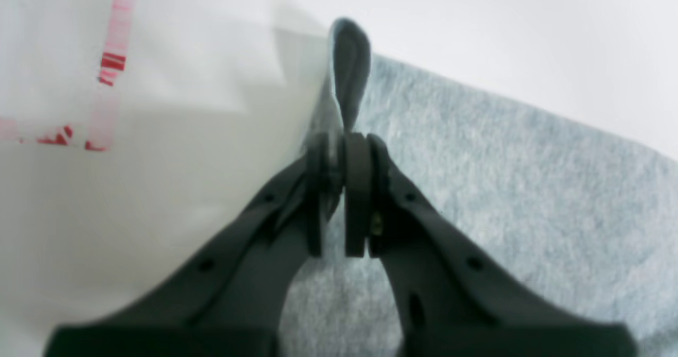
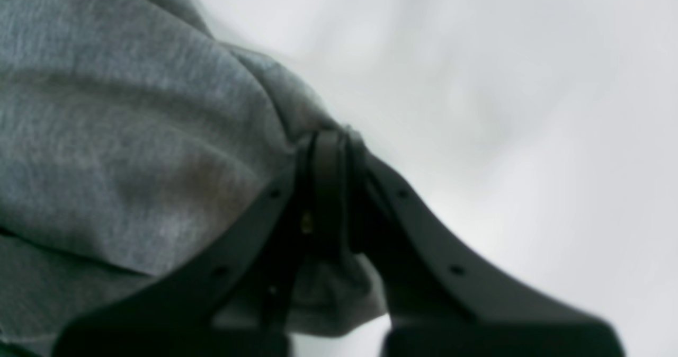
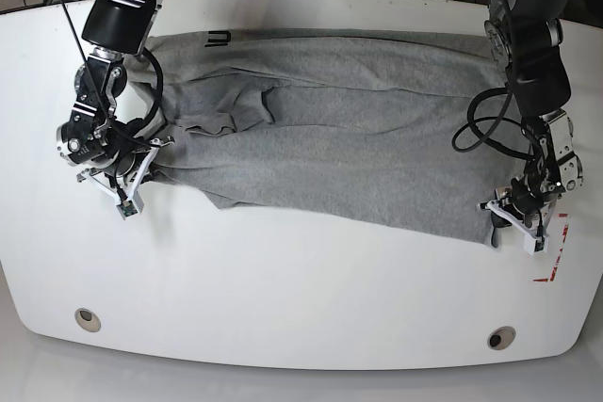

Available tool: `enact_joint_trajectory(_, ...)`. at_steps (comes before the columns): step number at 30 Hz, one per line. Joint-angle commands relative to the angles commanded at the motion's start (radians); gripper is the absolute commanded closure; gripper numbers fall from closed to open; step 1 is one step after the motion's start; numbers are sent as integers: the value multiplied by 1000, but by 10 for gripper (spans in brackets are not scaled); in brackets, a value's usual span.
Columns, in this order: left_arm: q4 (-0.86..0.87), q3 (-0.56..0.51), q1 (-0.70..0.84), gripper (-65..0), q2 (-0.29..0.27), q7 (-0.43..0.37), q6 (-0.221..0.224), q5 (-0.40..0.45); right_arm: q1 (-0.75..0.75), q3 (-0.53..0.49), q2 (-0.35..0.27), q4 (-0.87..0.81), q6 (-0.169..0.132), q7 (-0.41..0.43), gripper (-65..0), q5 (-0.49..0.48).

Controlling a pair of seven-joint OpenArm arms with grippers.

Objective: Fold the T-shirt properly
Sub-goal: 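Grasp the shirt side edge with the left gripper, right gripper holding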

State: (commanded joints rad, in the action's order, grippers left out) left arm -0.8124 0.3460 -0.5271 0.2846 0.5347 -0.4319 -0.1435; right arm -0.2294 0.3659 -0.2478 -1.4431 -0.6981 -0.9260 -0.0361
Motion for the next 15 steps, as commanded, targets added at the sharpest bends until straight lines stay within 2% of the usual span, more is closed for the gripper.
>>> enact_joint_trajectory(3, 0, 0, 0, -54, 3, 0, 0, 2, 0, 0, 0, 0, 0, 0, 0, 0)
enact_joint_trajectory(5, 0, 0, 2, -82, 5, 0, 0, 2, 0, 0, 0, 0, 0, 0, 0, 0)
enact_joint_trajectory(7, 2, 2, 2, -129, 6, 0, 0, 2, 0, 0, 0, -2, 0, 0, 0, 0)
enact_joint_trajectory(11, 2, 2, 25, -278, 9, 0, 2, 2, 0, 0, 0, -2, 0, 0, 0, 0)
enact_joint_trajectory(15, 2, 2, 31, -333, 25, -2, 2, 11, 0, 0, 2, -2, 0, 0, 0, 0)
